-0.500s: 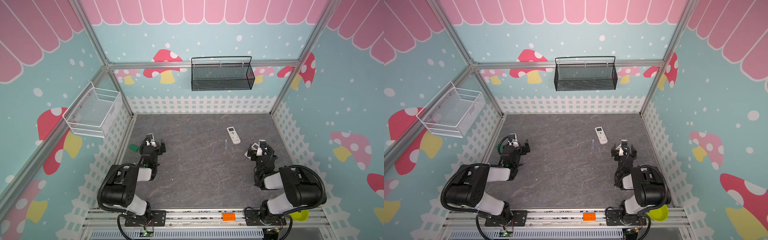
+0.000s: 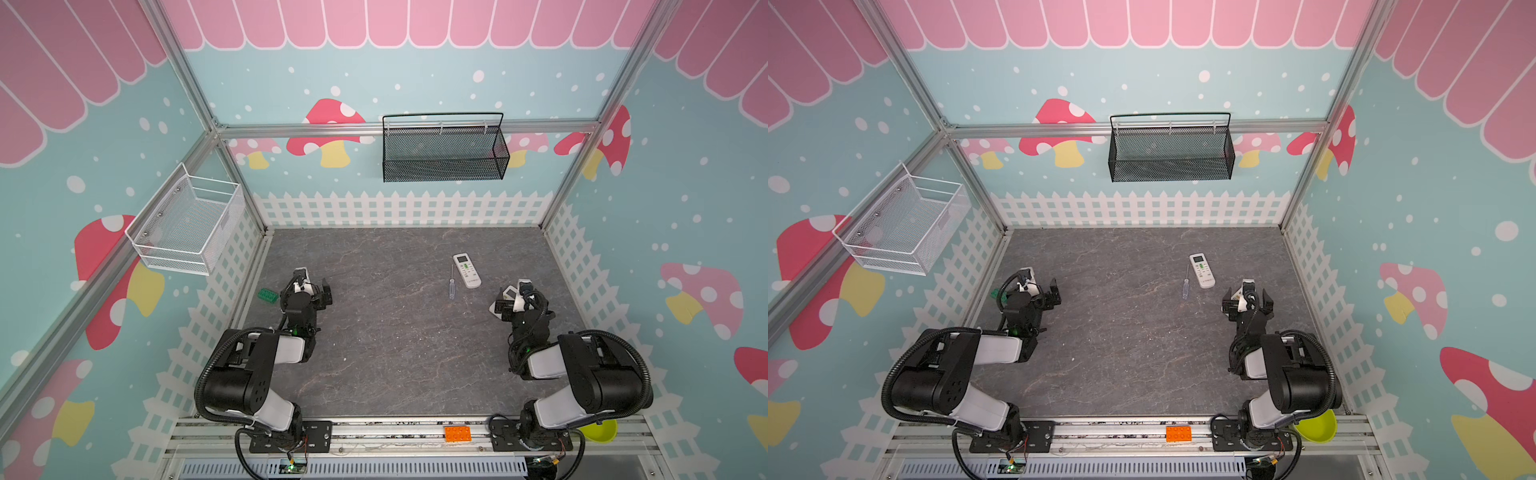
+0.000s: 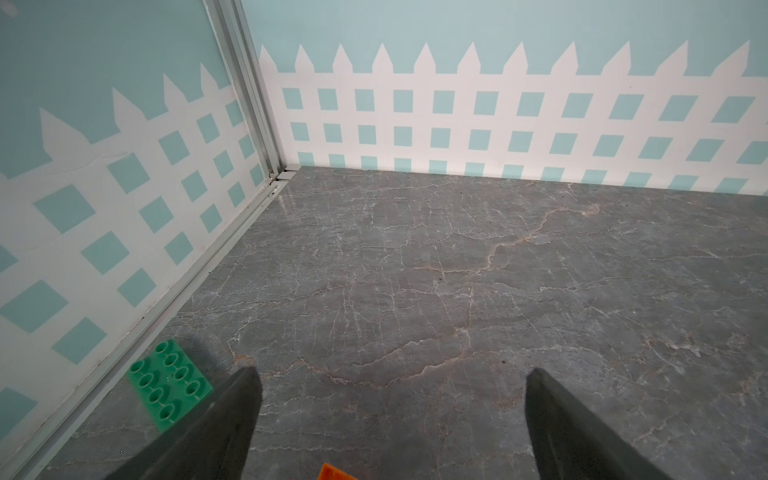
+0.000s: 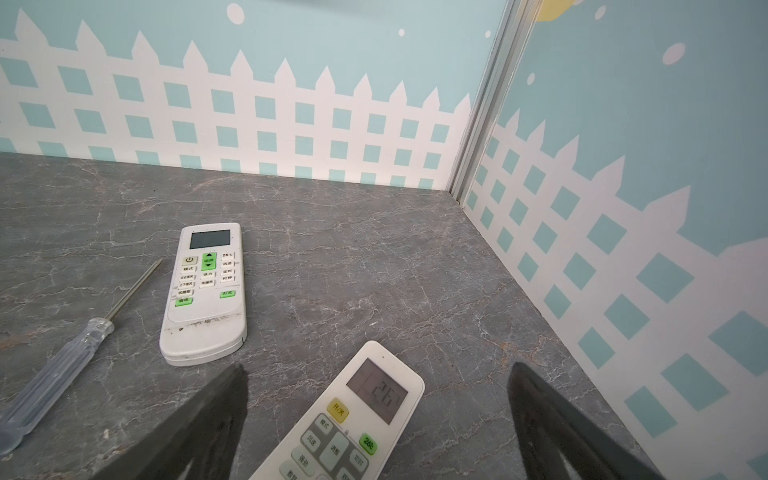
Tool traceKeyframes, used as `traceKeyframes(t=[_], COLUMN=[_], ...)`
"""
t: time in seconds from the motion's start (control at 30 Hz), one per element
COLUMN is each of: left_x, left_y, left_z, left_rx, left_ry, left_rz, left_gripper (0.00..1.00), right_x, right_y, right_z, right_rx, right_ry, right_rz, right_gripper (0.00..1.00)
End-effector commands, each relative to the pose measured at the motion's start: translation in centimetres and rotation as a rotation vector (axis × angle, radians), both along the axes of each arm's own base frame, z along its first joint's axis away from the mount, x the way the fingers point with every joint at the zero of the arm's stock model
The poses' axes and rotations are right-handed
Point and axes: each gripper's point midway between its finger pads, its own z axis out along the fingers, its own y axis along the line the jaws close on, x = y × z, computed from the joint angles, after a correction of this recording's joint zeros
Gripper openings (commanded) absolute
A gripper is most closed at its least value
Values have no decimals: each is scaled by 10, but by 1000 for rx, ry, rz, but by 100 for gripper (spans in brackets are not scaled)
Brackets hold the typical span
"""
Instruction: Unload the batteries from the remote control
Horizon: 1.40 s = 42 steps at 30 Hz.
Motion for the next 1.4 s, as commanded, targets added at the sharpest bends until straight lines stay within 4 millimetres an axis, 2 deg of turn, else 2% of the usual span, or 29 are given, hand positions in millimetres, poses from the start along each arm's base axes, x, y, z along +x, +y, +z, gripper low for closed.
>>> traceKeyframes(t=[0.0, 0.2, 0.33, 0.5, 0.57, 0.63, 0.73, 0.83, 0.9, 1.0, 1.1, 1.2, 1.37], left_x=[-3, -3, -3, 14, 22, 26, 23, 18, 14, 7, 0, -2, -3], left_y=[2, 0, -10, -13, -19, -21, -29, -48, -65, -71, -89, -95, -101], left_z=[0, 0, 13, 29, 41, 62, 87, 98, 93, 86, 74, 58, 57], left_rx=[9, 9, 19, 47, 78, 55, -36, -128, -115, -118, -128, -122, -116], left_ry=[-6, -3, 12, 155, 236, 293, 353, 348, 378, 415, 440, 461, 465], left_rz=[14, 2, -59, -70, -97, -85, -92, -177, -298, -338, -450, -479, -516], left_gripper=[99, 99, 99, 100, 99, 99, 99, 100, 99, 99, 99, 99, 99], right_x=[2, 2, 4, 9, 13, 21, 31, 40, 50, 67, 82, 94, 102], right_y=[1, 1, -1, -3, -4, 2, 15, 28, 40, 57, 67, 75, 95], right_z=[9, 8, 14, 33, 39, 40, 40, 38, 34, 20, 0, -15, -40], right_rx=[5, 5, 10, 13, 55, 115, 199, 250, 257, 231, 198, 193, 139], right_ry=[-30, -28, -26, -1, 36, 92, 194, 265, 324, 446, 562, 652, 761], right_rz=[1, 2, -13, -22, -35, -14, 35, 89, 150, 251, 318, 357, 390], right_gripper=[98, 98, 98, 98, 98, 98, 99, 100, 99, 99, 99, 99, 99])
